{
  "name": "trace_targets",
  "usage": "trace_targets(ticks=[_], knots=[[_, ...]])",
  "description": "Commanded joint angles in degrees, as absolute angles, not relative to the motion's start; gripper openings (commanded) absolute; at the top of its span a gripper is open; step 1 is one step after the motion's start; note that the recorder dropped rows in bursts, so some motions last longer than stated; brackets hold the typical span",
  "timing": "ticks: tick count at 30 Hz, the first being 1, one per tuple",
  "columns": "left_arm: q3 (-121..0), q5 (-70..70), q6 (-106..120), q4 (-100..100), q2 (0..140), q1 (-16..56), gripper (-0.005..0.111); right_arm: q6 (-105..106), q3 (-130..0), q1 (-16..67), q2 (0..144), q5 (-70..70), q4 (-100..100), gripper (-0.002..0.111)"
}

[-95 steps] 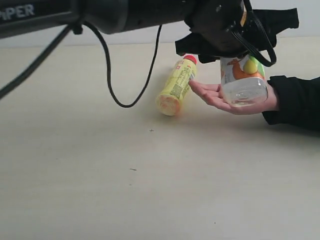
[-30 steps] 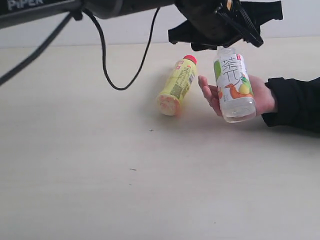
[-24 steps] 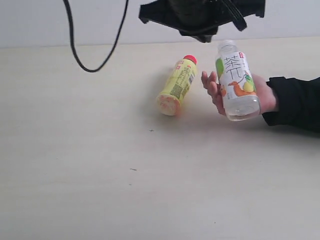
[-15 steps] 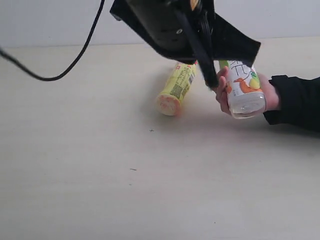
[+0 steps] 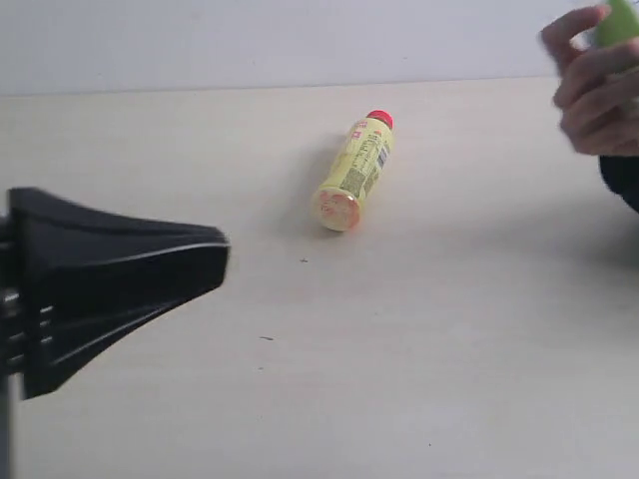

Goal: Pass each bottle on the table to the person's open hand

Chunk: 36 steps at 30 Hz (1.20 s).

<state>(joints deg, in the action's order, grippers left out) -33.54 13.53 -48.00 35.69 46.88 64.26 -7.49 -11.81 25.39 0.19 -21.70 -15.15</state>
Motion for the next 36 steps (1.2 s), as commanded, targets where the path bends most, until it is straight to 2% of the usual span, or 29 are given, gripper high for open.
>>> trace_targets(ticks=[1,7,18,28,36], knots=[[-27.37,11.51,-48.43,37.16,36.26,64.62,0.000,-7.55,-11.67,25.27,0.00,-21.50,-15.13,0.000],[-24.49,11.51,-48.43,37.16,28.38,64.62,0.000,-7.55,-11.67,25.27,0.00,-21.50,-15.13,0.000],[-24.34,11.51,-48.43,37.16,25.94,64.05,0.000,-7.55,-11.67,25.27,0.00,-21.50,-15.13,0.000],[-24.34,11.51,-53.17,29.82,16.78,47.38,0.000,-7.55,-11.67,25.27,0.00,-21.50,-15.13,0.000],[-20.83,11.90,-52.89,29.33,12.00,37.79,0.000,-7.55,-11.67,25.27,0.00,-21.50,-15.13,0.000]])
